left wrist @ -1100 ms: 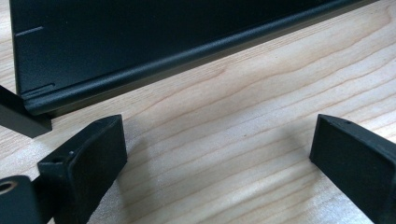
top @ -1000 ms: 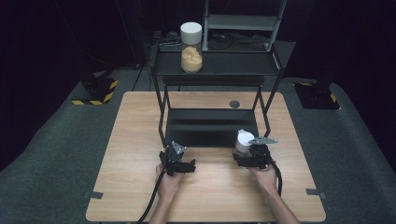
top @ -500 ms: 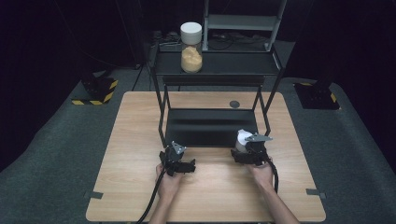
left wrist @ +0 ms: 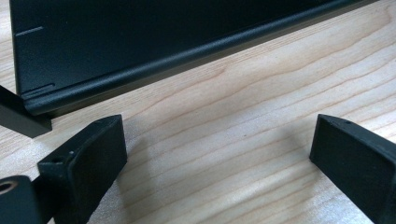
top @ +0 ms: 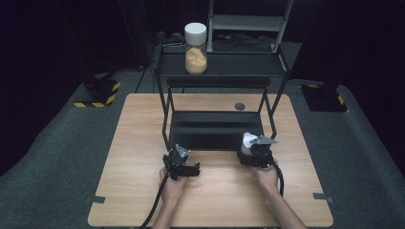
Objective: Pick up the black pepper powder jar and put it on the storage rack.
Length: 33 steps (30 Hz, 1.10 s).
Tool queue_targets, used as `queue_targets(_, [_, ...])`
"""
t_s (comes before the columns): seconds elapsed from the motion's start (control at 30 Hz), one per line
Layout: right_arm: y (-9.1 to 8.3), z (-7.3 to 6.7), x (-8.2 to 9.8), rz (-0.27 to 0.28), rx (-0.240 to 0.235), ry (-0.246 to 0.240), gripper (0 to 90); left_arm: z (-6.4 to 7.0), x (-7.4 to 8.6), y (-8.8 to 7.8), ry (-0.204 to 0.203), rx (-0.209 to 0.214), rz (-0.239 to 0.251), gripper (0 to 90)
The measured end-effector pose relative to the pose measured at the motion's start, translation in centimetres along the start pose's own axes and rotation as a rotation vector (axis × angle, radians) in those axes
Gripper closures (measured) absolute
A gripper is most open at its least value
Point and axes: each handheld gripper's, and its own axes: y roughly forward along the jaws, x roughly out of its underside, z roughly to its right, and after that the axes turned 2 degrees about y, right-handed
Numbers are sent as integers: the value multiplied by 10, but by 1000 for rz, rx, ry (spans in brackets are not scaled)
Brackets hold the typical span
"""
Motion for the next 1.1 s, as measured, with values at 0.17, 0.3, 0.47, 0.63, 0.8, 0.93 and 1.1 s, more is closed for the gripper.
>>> queue_targets(0.17, [0, -1, 0, 1, 5, -10, 298, 0, 0, 0, 0, 0, 0, 37])
queue_targets(0.3, [0, -1, 1, 5, 3, -25, 303, 0, 0, 0, 0, 0, 0, 36])
queue_targets(0.47, [-1, 0, 3, 10, 0, -29, 304, 0, 0, 0, 0, 0, 0, 37])
queue_targets(0.63, [-3, 5, 3, 11, -20, -12, 305, 0, 0, 0, 0, 0, 0, 37])
queue_targets(0.8, [-8, 8, 0, 8, -26, -22, 305, 0, 0, 0, 0, 0, 0, 36])
queue_targets(0.93, [-12, 13, -3, 2, -36, -24, 305, 0, 0, 0, 0, 0, 0, 36])
queue_targets(1.1, [-17, 18, -7, 4, -51, -20, 304, 0, 0, 0, 0, 0, 0, 36])
